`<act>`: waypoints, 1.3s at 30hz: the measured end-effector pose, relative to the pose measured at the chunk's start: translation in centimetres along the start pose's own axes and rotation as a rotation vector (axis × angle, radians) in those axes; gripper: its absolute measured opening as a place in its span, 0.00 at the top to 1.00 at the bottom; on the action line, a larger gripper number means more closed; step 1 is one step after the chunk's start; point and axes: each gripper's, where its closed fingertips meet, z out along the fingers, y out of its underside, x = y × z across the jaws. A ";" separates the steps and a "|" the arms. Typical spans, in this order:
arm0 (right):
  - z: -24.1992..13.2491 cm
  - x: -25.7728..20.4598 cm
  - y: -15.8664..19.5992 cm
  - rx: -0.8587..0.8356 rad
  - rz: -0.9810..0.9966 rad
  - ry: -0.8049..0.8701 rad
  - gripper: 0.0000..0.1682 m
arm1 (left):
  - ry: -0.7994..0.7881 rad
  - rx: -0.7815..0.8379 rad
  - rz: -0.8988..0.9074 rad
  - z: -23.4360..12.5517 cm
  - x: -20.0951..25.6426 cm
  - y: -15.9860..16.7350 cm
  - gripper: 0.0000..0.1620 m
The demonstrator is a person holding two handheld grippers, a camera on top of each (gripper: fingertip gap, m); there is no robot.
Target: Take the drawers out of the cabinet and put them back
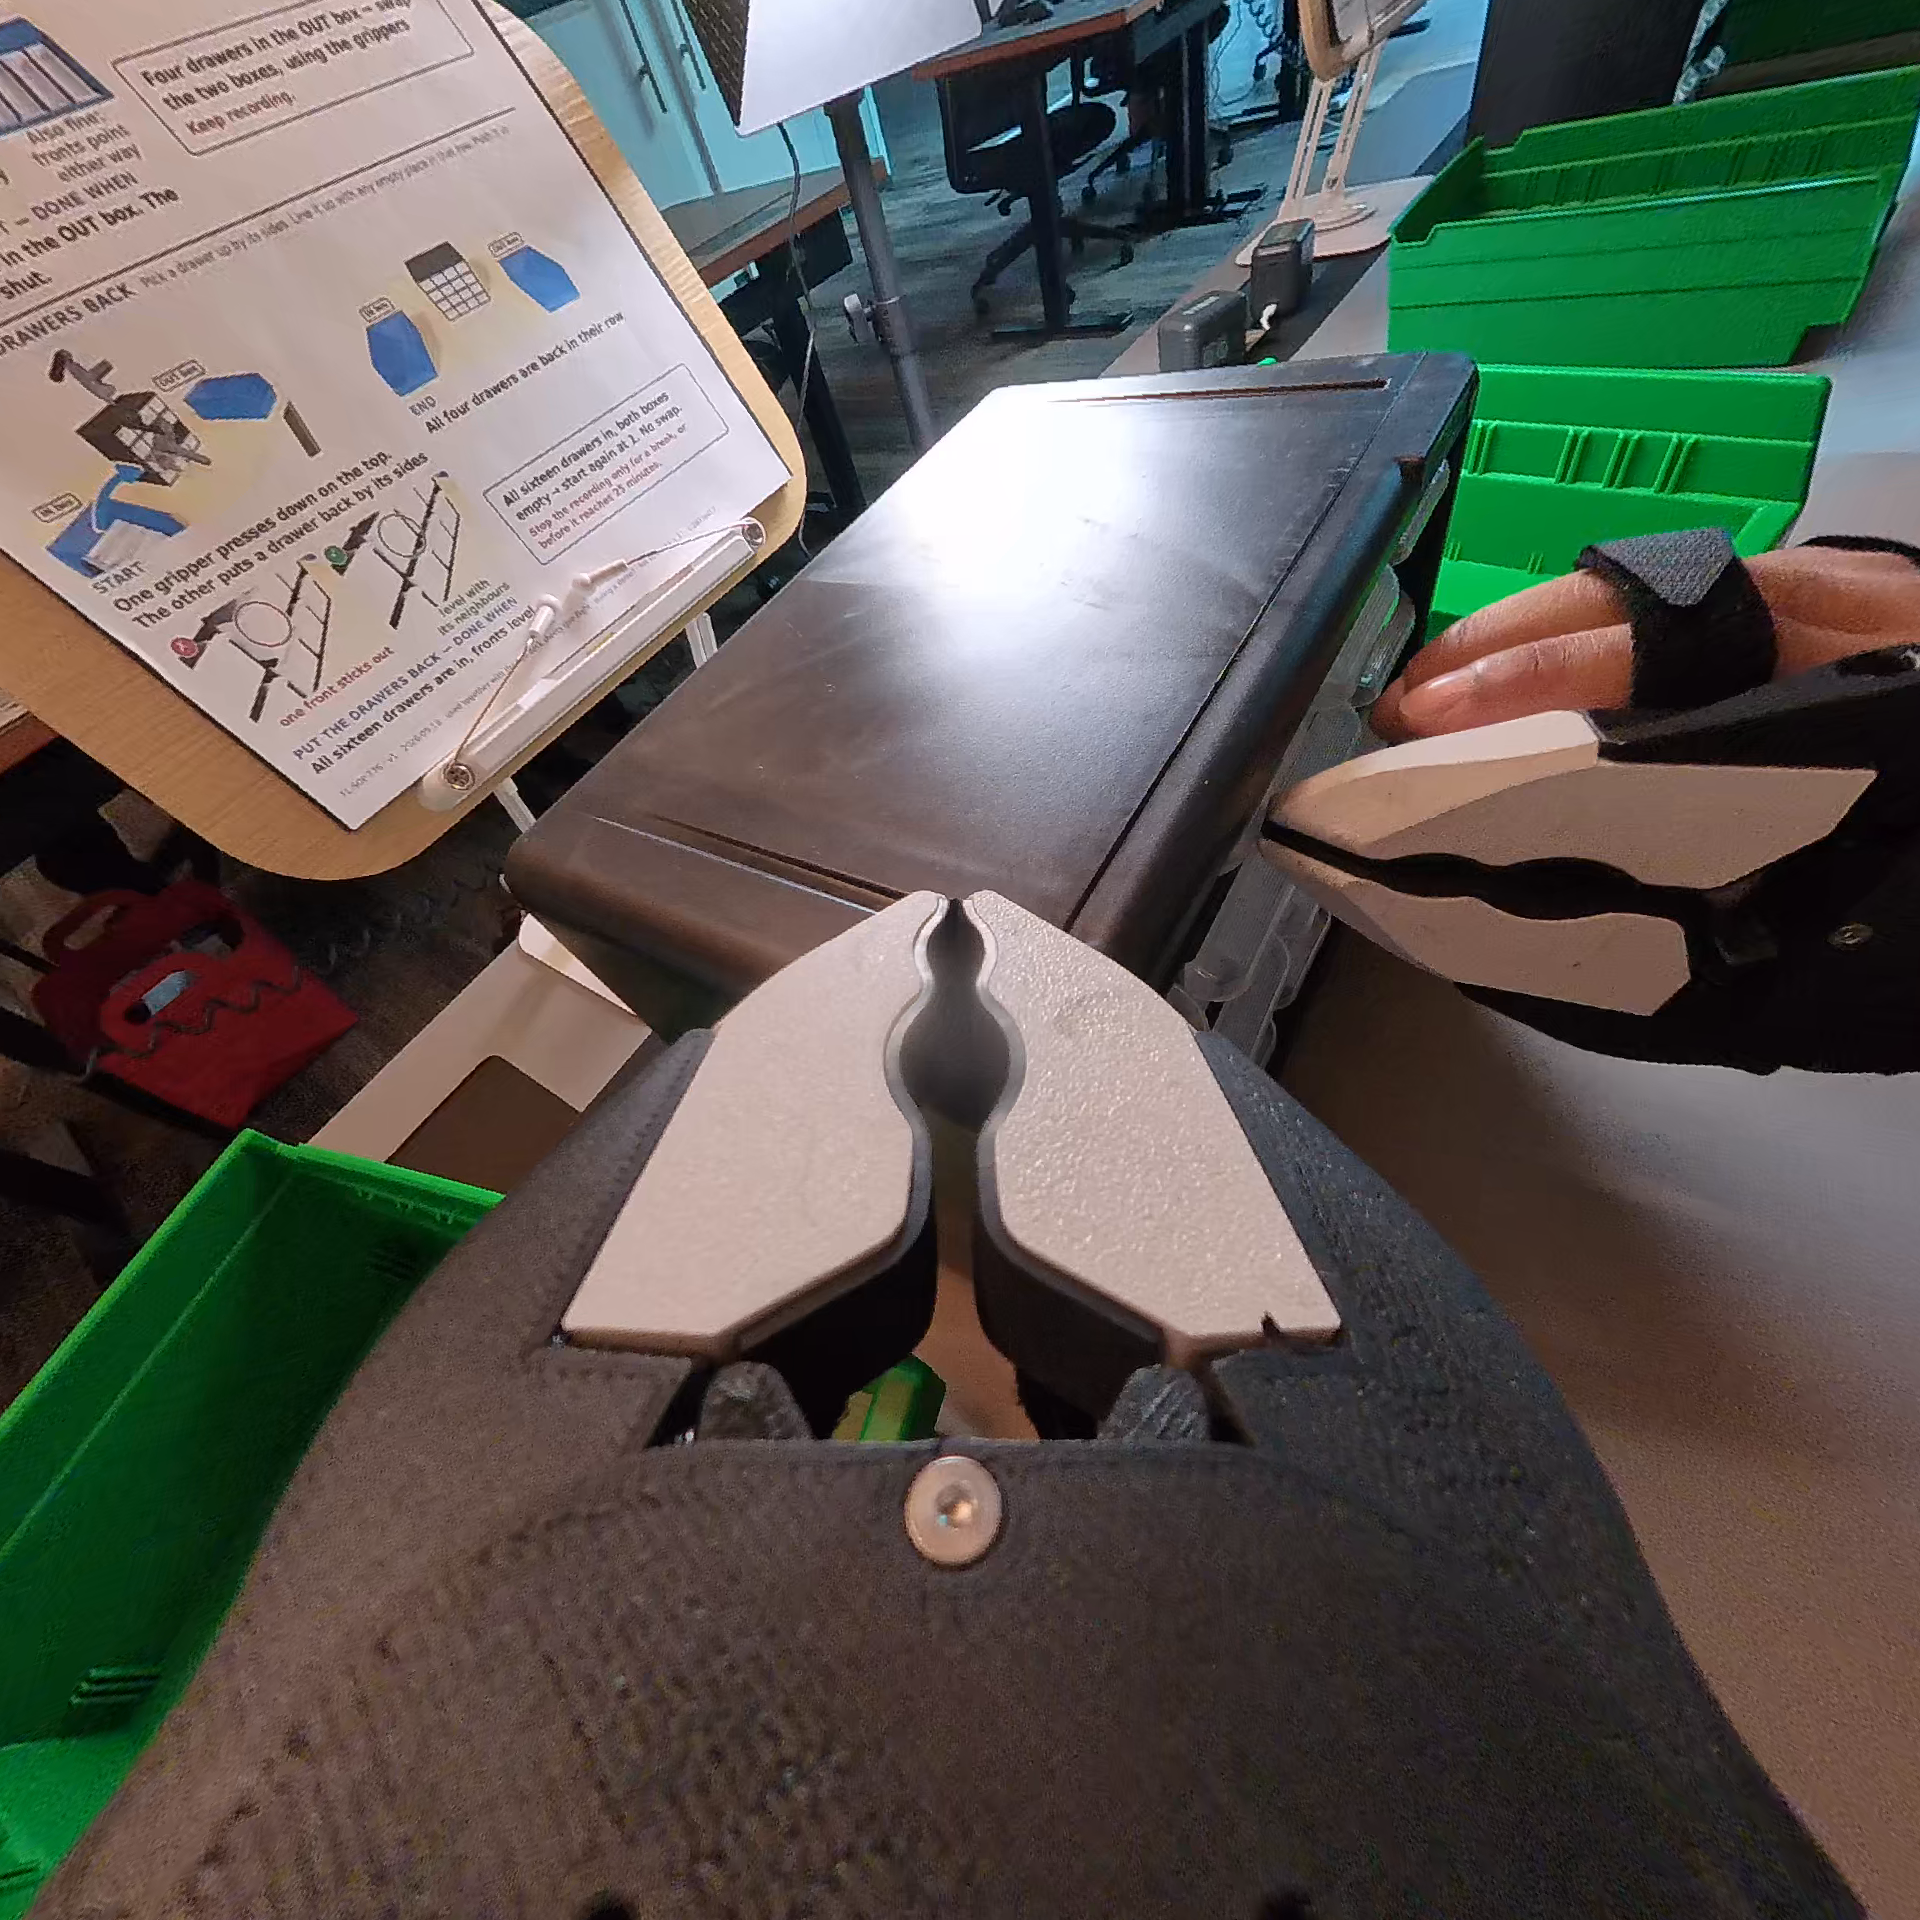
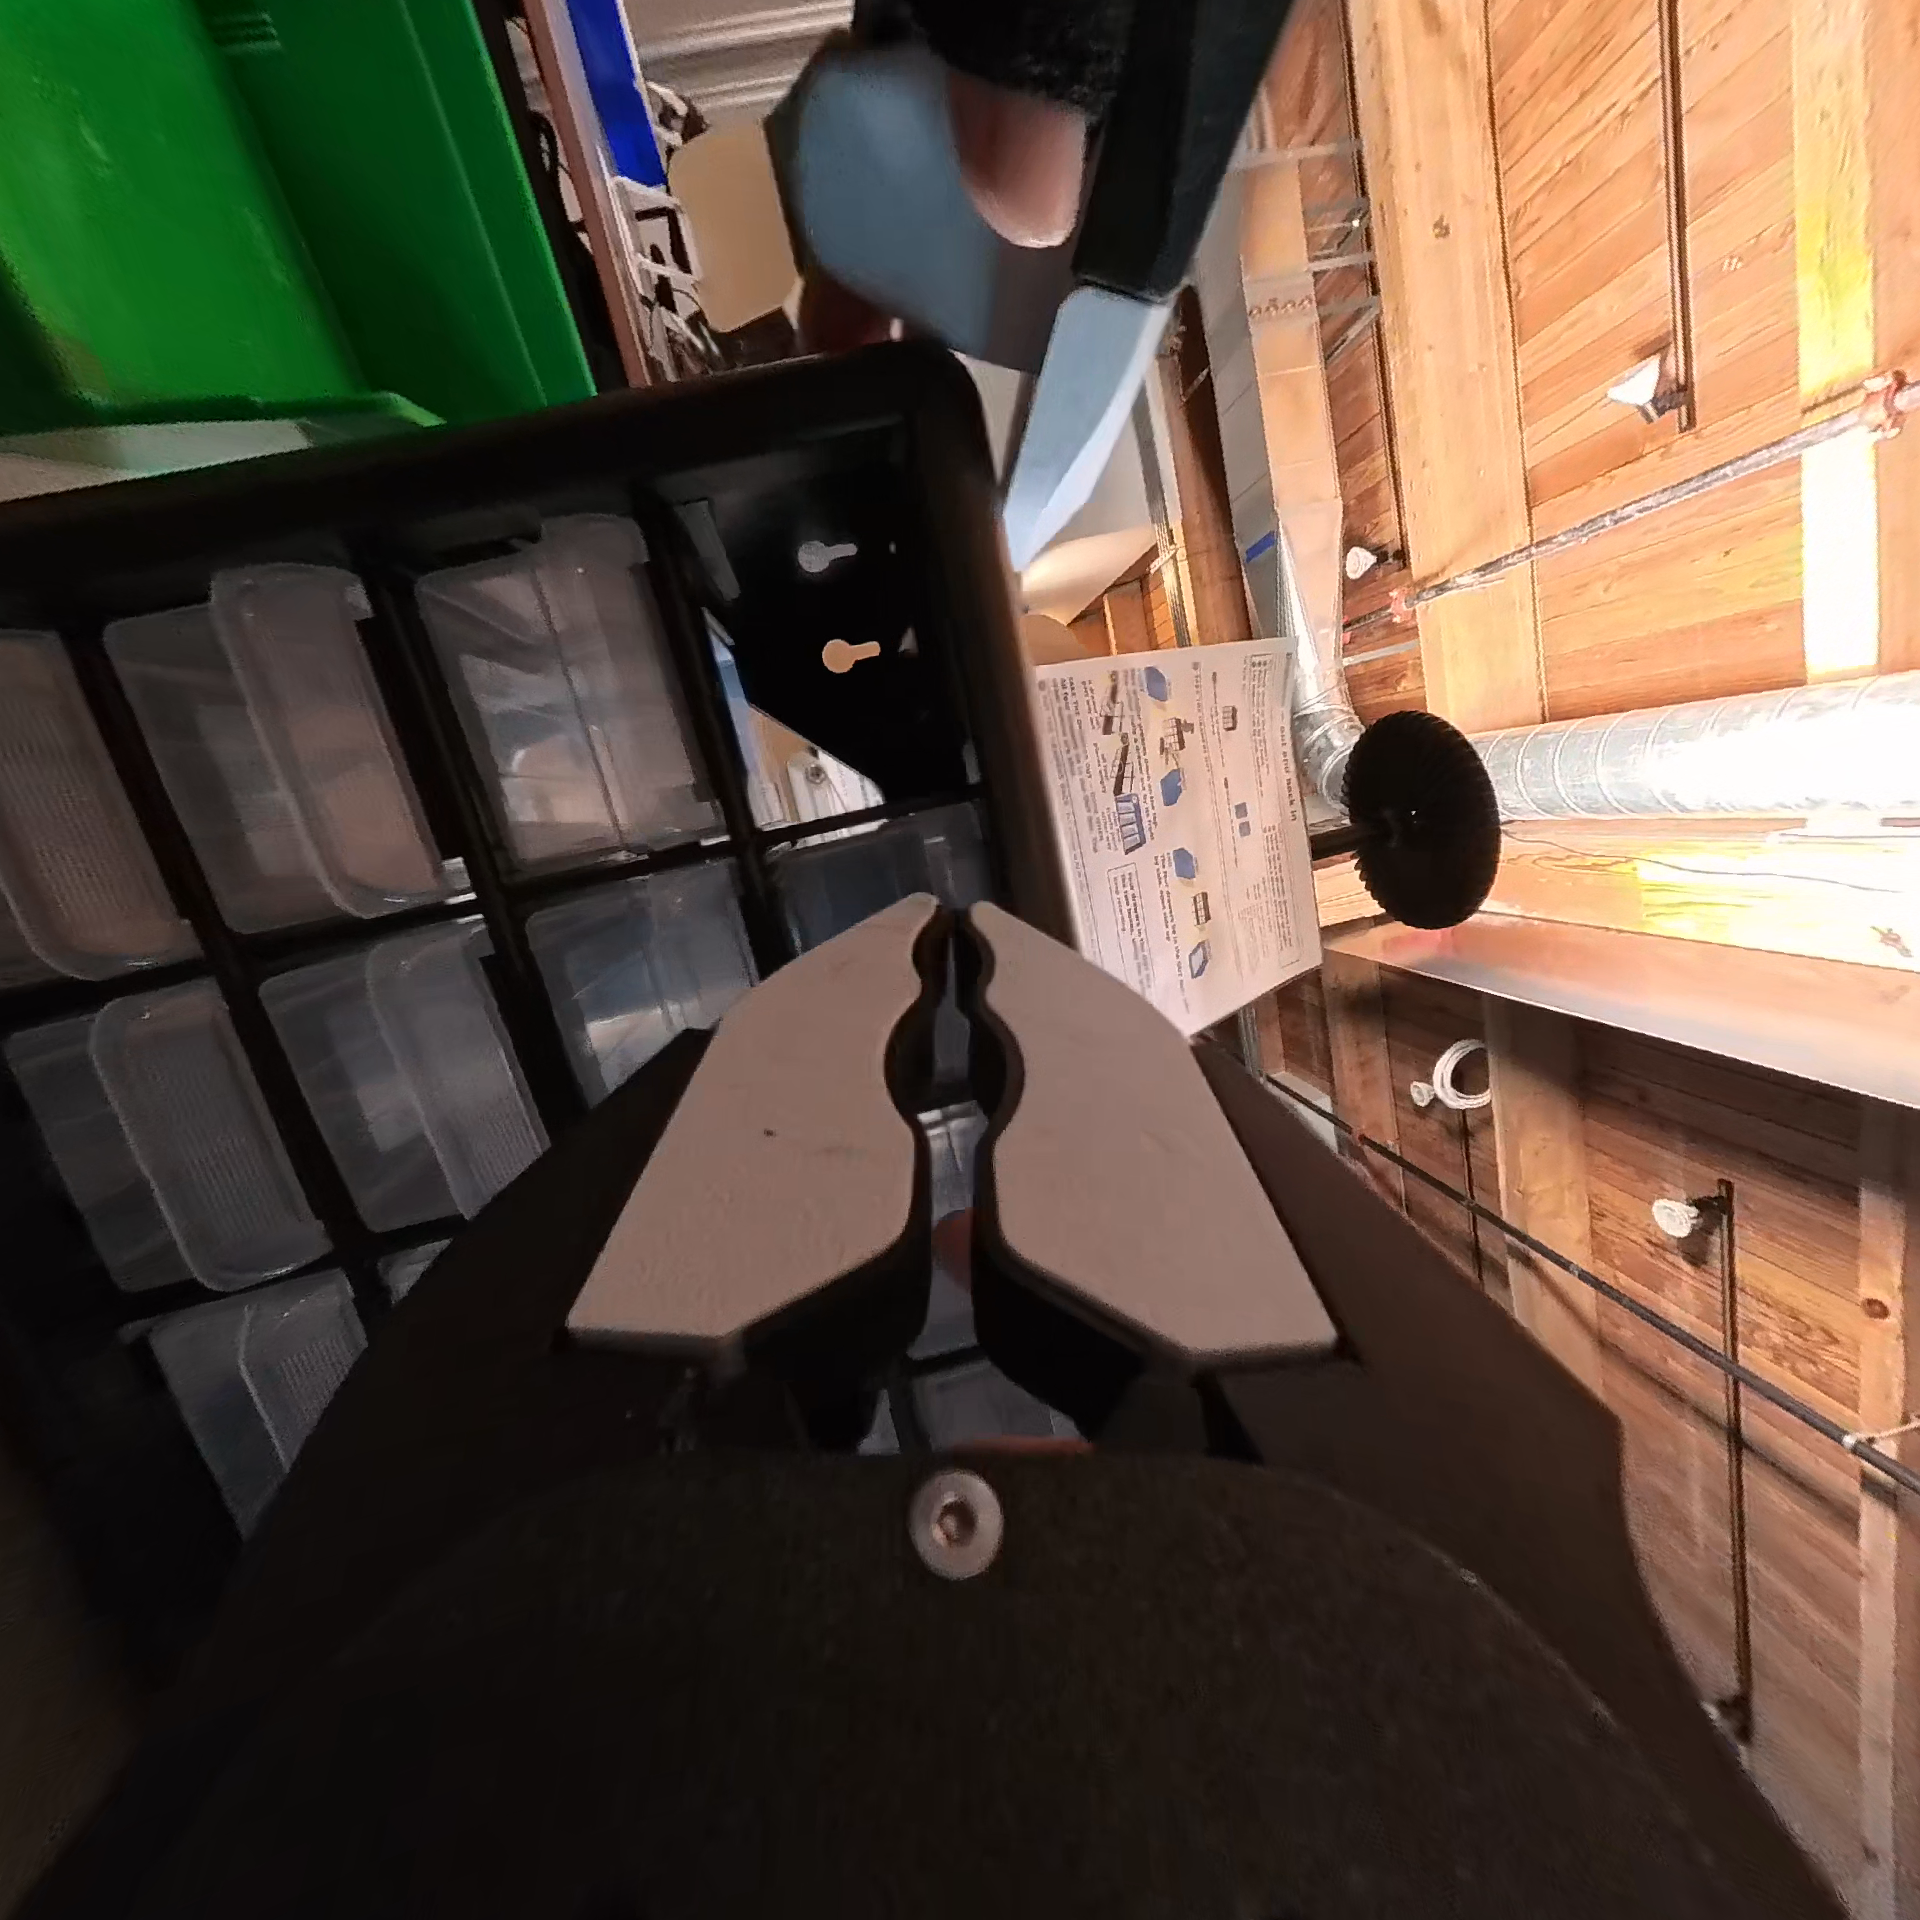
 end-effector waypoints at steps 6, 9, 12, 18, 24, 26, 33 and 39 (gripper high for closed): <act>0.0 0.0 0.0 0.000 0.006 0.013 1.00 | 0.003 0.001 -0.002 0.0 0.0 0.0 1.00; -0.6 0.4 -0.4 0.016 0.012 0.024 1.00 | 0.002 0.001 0.000 0.0 0.0 0.0 1.00; -1.8 0.5 -0.9 0.029 0.037 0.016 1.00 | 0.000 0.000 0.002 0.0 0.0 0.0 1.00; -1.5 -0.2 0.2 -0.023 0.050 -0.025 0.91 | -0.006 -0.002 0.003 0.0 0.0 0.0 1.00; -0.1 -0.6 0.7 -0.024 0.021 -0.011 0.90 | 0.001 0.001 -0.002 0.0 0.0 0.0 1.00; 0.4 -0.3 0.6 -0.022 0.011 0.014 0.92 | 0.001 0.001 -0.002 0.0 0.0 0.0 1.00; 0.5 0.0 0.4 -0.033 -0.029 0.024 0.96 | 0.005 0.002 0.001 0.0 0.0 0.0 1.00; -1.9 0.3 -0.6 0.022 -0.008 0.030 0.96 | 0.003 0.001 0.011 0.0 0.0 0.0 1.00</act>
